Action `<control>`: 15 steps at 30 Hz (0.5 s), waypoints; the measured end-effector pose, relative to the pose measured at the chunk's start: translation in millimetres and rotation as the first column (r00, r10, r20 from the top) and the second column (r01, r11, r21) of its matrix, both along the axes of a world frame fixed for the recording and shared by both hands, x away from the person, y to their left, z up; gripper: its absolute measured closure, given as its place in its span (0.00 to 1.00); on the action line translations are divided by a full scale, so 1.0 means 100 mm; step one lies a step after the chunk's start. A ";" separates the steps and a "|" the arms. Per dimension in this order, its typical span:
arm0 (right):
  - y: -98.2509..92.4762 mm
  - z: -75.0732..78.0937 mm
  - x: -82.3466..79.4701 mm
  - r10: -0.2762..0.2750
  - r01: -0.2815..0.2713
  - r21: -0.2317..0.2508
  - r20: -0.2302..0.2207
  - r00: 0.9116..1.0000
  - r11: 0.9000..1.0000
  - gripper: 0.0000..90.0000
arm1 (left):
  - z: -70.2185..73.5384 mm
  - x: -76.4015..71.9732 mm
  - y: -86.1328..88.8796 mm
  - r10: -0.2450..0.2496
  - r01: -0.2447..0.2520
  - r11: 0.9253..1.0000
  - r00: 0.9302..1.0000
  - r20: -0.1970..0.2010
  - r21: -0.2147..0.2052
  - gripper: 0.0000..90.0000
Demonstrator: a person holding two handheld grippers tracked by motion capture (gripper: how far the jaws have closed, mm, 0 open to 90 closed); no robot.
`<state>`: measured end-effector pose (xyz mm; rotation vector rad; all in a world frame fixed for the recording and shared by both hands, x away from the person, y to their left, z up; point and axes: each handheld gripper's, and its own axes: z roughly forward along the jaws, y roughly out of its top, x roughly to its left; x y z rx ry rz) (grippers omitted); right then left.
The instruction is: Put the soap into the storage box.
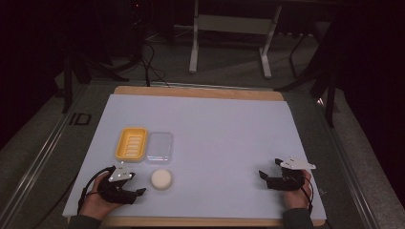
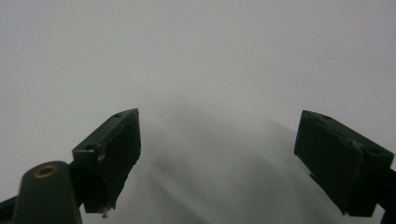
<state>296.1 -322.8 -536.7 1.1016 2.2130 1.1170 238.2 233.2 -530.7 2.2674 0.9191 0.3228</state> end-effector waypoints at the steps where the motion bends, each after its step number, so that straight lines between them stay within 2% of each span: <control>1: -0.02 0.01 -0.02 -0.008 0.008 0.014 0.017 1.000 1.000 0.16 | 0.01 0.00 0.00 -0.004 0.004 1.000 1.000 0.001 0.002 0.32; 3: -0.03 0.01 -0.03 -0.014 0.013 0.023 0.033 0.999 1.000 0.16 | 0.03 0.01 -0.01 -0.017 0.017 1.000 1.000 -0.001 0.011 0.32; 9: -0.02 0.01 -0.02 -0.009 0.009 0.014 0.026 1.000 1.000 0.16 | 0.06 0.05 -0.07 -0.064 0.065 0.996 0.998 -0.014 0.055 0.31; 15: -0.01 0.01 -0.02 -0.014 0.014 0.010 0.025 1.000 1.000 0.16 | 0.14 0.09 -0.10 -0.104 0.105 0.992 0.994 -0.017 0.071 0.31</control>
